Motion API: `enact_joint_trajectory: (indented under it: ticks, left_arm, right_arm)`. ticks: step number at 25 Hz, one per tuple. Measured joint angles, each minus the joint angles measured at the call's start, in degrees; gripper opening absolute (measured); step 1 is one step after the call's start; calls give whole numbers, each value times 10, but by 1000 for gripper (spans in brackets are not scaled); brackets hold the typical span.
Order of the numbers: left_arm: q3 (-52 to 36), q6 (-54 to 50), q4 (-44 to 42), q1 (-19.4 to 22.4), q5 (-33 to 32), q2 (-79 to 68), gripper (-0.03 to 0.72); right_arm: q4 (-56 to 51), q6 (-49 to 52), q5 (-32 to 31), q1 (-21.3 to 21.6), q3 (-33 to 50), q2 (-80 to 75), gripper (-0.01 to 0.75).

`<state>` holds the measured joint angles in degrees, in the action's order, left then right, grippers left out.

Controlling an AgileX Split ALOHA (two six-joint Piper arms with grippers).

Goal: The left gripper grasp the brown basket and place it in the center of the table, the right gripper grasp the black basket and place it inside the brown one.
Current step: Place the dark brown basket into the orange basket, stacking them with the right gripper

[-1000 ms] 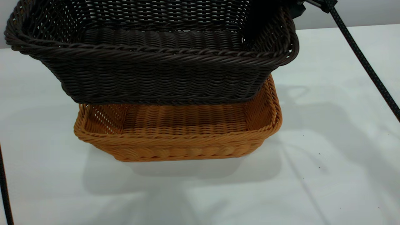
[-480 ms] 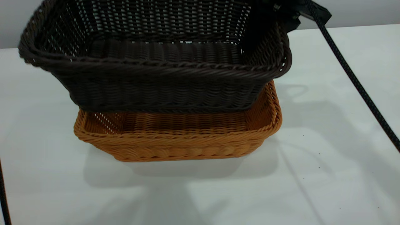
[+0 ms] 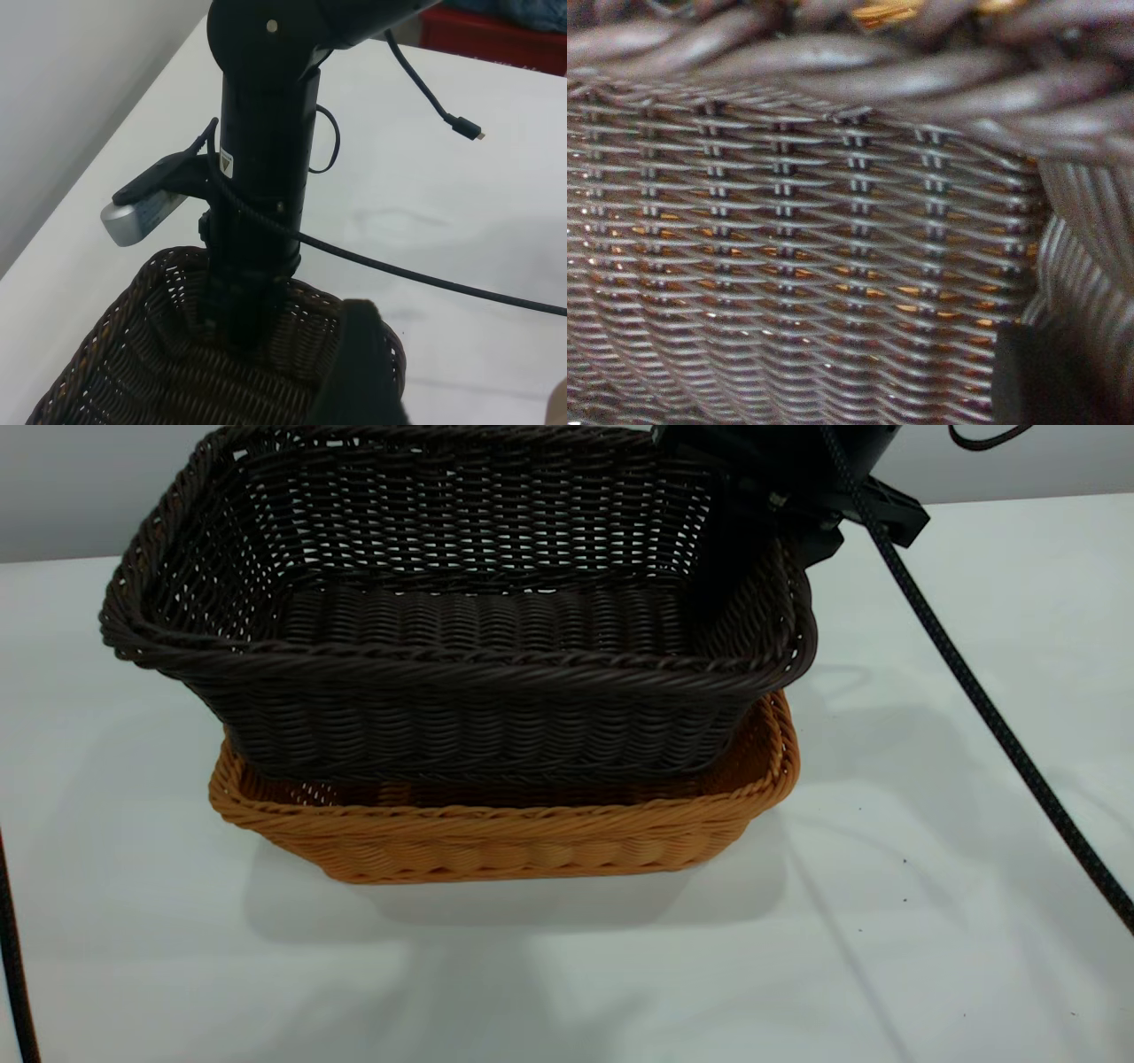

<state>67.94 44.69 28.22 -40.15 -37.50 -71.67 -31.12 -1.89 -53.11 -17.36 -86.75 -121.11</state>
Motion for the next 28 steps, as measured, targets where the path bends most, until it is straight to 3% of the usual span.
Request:
enact_joint_trajectory:
  ticks: [28]
  left_arm:
    - [0,2,-1,0,-18,0,500]
  right_arm:
    - [15,-11,15,0,1,-22,120]
